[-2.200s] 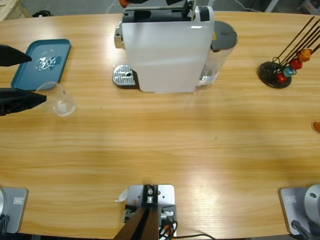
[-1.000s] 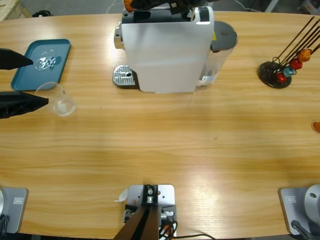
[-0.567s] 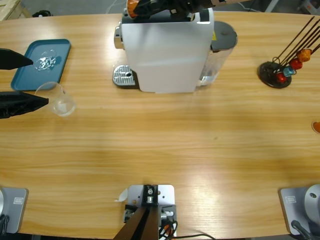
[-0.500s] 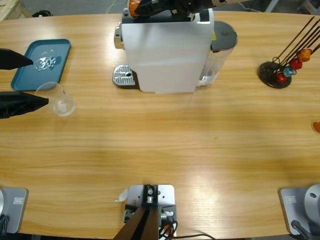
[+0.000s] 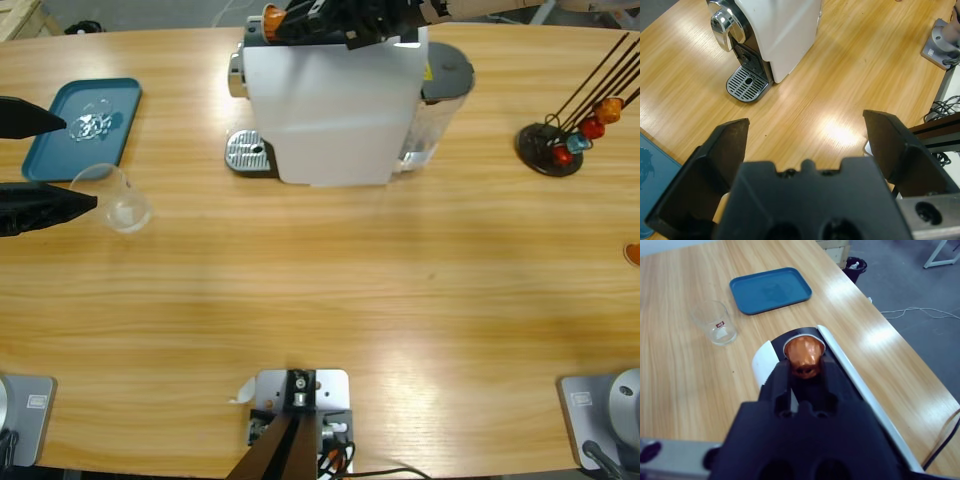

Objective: Pour coffee

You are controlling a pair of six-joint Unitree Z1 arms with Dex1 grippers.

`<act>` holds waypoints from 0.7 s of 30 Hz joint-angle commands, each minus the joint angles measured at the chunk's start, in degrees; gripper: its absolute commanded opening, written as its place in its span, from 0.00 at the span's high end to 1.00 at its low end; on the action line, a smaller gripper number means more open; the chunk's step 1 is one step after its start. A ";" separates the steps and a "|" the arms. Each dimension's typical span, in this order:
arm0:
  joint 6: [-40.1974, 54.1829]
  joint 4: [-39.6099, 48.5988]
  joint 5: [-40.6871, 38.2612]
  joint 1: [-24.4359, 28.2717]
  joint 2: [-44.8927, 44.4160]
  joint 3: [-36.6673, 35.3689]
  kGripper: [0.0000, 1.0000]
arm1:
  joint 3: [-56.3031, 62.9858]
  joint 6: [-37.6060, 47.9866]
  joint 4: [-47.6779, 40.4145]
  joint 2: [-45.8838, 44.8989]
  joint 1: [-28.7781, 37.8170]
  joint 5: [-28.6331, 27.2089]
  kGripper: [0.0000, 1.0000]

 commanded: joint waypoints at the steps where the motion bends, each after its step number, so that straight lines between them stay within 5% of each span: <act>1: 0.54 -0.69 0.75 -0.15 0.50 2.46 0.00 | 0.84 0.60 -0.69 2.11 -0.85 -1.28 0.00; 9: 0.47 -1.23 0.75 -0.15 0.32 2.72 0.00 | 0.84 0.88 -0.16 -3.88 1.75 -2.21 0.05; 13: 0.45 -1.48 2.02 -0.14 0.02 2.29 0.00 | 1.52 3.65 2.14 -8.00 7.29 -0.20 0.27; 16: 0.40 -1.37 3.48 -0.14 0.08 2.39 0.00 | 4.20 7.70 4.07 -11.72 11.90 -1.61 0.57; 19: -0.73 -0.63 4.11 -0.14 0.67 2.64 0.00 | 10.35 12.60 6.02 -16.79 13.48 -10.79 1.00; 21: -1.36 0.12 4.74 -0.14 0.43 2.51 0.00 | 14.57 17.81 8.54 -21.76 13.48 -20.05 1.00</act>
